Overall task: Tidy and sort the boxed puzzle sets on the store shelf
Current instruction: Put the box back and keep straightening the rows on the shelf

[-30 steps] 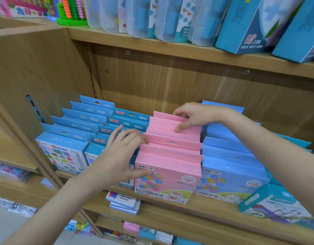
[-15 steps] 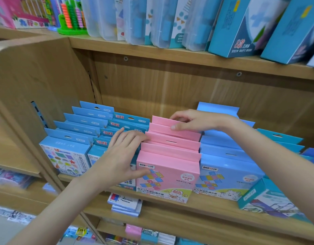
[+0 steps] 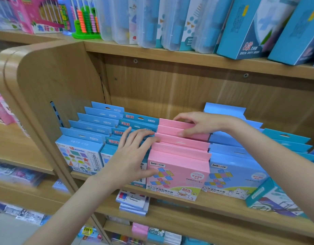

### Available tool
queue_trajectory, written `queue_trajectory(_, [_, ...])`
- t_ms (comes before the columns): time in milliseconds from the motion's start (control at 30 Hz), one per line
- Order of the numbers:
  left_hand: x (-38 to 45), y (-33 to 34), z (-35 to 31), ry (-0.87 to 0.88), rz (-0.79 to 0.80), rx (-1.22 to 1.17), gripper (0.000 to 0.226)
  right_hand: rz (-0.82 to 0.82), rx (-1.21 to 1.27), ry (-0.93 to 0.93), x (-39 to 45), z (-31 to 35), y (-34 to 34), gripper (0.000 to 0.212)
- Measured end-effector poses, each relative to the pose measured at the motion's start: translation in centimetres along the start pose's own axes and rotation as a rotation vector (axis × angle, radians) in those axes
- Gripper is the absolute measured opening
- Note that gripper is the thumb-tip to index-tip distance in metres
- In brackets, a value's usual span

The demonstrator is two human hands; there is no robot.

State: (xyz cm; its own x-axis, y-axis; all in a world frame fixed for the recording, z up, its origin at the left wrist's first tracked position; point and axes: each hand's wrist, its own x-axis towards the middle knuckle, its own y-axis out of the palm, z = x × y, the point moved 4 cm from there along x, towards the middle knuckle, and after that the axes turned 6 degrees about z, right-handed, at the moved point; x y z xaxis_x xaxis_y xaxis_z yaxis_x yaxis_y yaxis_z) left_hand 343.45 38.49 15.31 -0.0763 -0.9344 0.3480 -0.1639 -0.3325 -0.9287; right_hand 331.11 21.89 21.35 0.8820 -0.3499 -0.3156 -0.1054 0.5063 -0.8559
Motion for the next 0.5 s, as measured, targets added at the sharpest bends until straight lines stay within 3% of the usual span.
queue_trajectory(300, [-1.4,-1.0,1.2,-0.045,-0.015,-0.041,0.082,-0.298,0.165,0.049,-4.0,-1.8,-1.8,0.030])
queue_trajectory(433, [-0.5,-1.8,-0.3,0.036,-0.006,-0.040,0.083,-0.430,0.200,0.086,-8.6,-2.9,-2.3,0.024])
queue_trajectory(500, [0.5,-2.0,-1.7,0.094,-0.003,-0.049,0.086,-0.430,0.127,0.160,-11.1,-3.6,-1.7,0.032])
